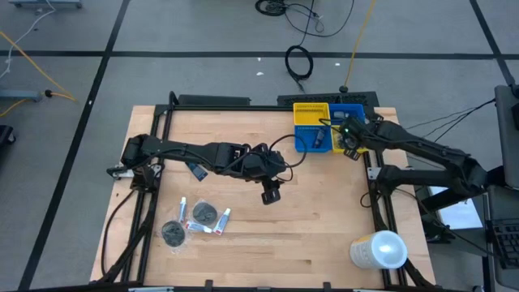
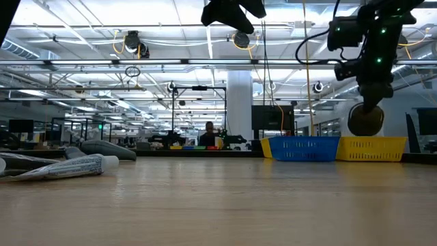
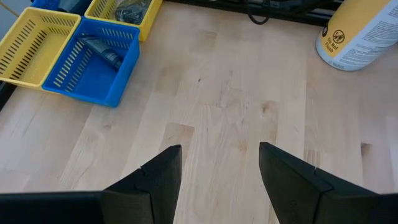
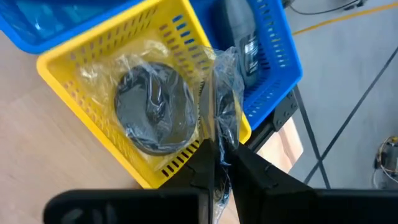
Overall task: Pick & Place Travel size toiletries
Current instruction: Put the black hairbrush into the bottom yellow basket
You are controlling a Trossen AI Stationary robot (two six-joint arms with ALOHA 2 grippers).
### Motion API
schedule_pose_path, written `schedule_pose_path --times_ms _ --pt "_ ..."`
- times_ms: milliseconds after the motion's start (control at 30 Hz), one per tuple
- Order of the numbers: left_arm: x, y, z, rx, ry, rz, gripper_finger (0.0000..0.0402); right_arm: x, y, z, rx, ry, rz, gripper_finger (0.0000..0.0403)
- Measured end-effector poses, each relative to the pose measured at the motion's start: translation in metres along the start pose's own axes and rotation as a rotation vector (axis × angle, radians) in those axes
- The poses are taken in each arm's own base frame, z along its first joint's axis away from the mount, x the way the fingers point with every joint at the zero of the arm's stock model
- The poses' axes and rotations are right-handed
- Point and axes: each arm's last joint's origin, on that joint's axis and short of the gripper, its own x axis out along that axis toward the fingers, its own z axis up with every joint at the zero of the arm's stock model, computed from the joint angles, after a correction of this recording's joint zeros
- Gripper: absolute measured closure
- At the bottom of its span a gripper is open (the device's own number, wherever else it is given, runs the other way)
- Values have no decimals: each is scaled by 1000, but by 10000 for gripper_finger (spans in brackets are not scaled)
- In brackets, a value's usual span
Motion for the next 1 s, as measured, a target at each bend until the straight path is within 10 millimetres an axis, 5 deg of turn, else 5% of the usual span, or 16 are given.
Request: schedule_pose_path --times_ms 633,1000 --pt "0 0 0 25 0 0 190 18 6 12 -107 111 -99 380" --pt "0 0 -1 41 7 2 190 19 5 13 -113 103 -109 322"
